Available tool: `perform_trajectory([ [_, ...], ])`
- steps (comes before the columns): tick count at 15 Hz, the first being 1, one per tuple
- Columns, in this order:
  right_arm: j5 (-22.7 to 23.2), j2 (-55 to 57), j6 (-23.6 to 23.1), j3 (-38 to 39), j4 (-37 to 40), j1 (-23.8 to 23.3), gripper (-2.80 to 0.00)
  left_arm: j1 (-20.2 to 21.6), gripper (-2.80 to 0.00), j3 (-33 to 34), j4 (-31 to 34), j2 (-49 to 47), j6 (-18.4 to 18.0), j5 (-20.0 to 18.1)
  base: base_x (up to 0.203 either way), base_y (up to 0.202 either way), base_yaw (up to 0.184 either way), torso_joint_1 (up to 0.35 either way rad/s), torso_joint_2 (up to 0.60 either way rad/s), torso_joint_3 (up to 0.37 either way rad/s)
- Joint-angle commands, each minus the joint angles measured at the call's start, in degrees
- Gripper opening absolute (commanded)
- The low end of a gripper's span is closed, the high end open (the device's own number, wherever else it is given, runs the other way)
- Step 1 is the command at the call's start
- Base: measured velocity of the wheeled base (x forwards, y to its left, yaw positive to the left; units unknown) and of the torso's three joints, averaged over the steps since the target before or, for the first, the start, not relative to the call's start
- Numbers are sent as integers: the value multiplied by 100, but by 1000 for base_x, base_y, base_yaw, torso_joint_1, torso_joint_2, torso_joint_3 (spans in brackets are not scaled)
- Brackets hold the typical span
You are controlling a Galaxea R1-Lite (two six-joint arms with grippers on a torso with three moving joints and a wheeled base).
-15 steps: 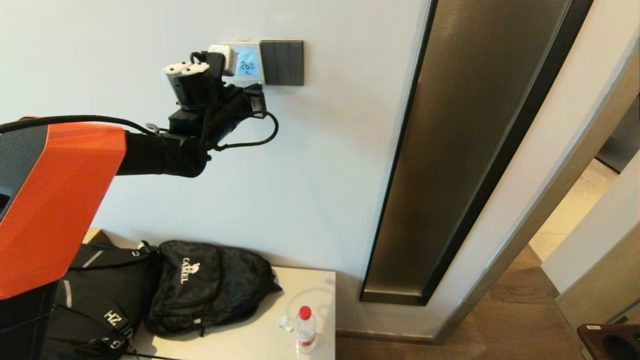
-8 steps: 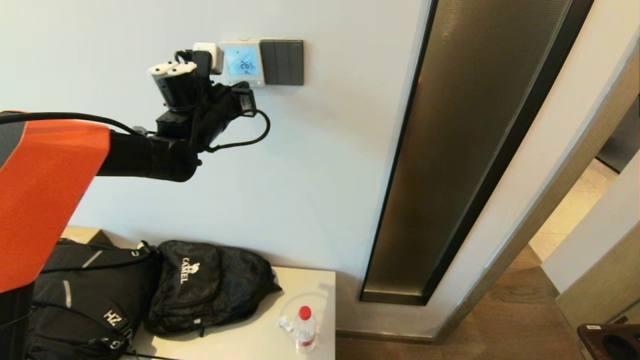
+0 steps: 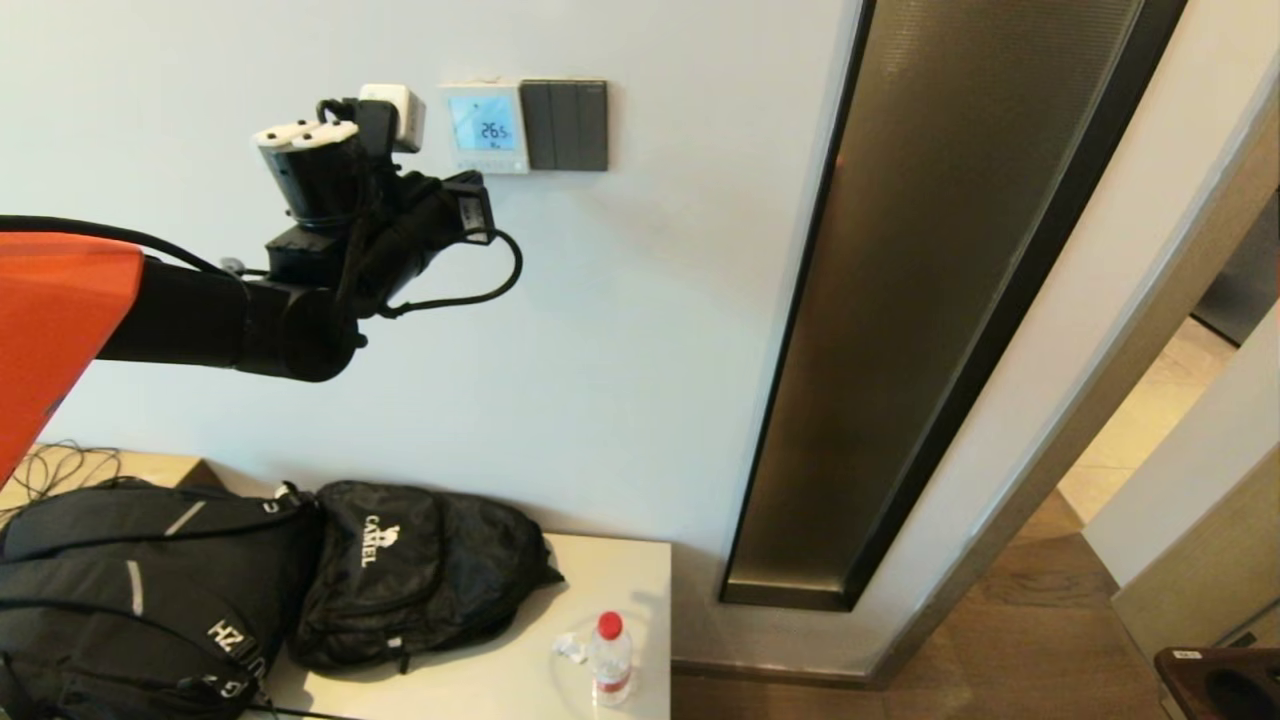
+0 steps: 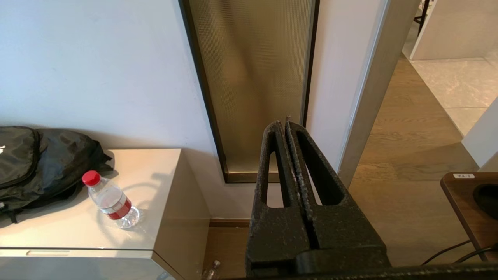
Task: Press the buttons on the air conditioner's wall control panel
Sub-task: Turn on the central air conditioner, then press the temperature decrease button
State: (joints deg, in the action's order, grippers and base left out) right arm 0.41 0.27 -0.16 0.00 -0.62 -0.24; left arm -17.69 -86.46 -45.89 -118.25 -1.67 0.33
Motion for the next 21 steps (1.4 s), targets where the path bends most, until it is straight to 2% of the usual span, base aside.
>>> perform_trajectory([
  [1, 2, 0, -2, 9, -17, -2, -280, 2, -280, -168, 33, -142, 0, 7, 0, 0, 0, 0, 0, 0],
  [21, 2, 0, -2, 9, 1, -2, -280, 70, -280, -1748, 841, -917, -11, 11, 0, 0, 0, 0, 0, 0],
])
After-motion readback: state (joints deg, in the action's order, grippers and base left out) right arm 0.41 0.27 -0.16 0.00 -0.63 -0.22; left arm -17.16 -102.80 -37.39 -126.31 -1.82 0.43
